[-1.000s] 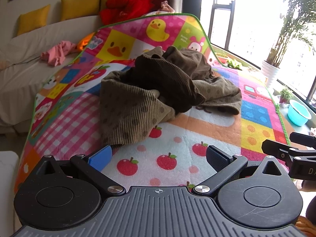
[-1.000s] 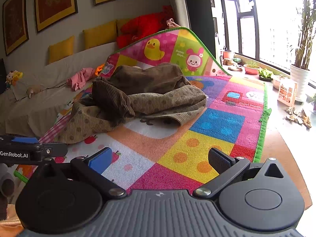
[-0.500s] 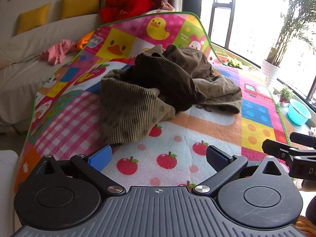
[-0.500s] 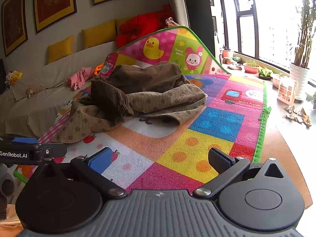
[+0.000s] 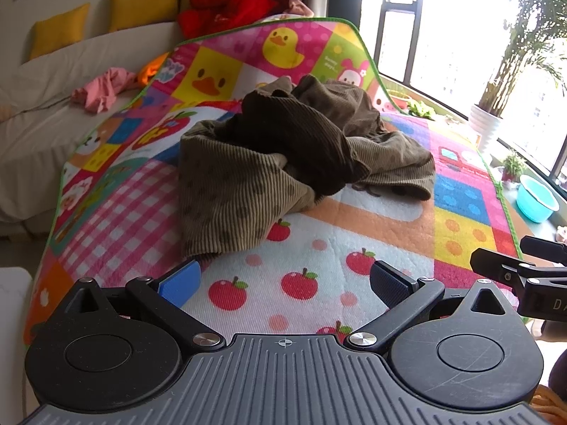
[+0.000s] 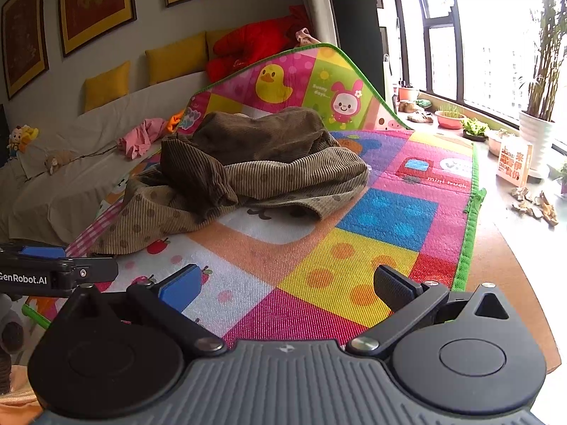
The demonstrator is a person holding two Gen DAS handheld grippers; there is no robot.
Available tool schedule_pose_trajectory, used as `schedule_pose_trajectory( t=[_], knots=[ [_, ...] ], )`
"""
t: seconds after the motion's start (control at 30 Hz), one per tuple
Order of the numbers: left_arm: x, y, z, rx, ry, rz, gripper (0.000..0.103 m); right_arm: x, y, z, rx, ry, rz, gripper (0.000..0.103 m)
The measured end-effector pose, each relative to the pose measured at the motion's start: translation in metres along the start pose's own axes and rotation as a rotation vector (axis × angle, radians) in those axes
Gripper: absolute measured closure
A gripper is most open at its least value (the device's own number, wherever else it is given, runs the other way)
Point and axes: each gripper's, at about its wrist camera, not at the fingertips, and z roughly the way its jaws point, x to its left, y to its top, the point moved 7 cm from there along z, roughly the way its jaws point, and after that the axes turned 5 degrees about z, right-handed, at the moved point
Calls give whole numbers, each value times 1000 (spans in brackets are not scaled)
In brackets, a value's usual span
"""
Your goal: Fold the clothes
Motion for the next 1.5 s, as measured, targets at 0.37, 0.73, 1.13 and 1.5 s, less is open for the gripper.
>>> schedule_pose_trajectory(
  t=[0.37, 0.73, 1.13, 1.5],
  knots=[
    [19, 11, 26, -4, 33, 104, 0, 2, 16, 29, 8, -81, -224, 0],
    [42, 43, 83, 26, -59, 148, 0, 0, 52, 151, 54, -177, -498, 0],
    [46, 76, 104, -36, -214, 52, 0, -71, 100, 163, -131, -509, -425, 0],
    [24, 43, 69, -30, -266, 228, 0, -135, 94, 80, -255, -656, -255, 0]
  ],
)
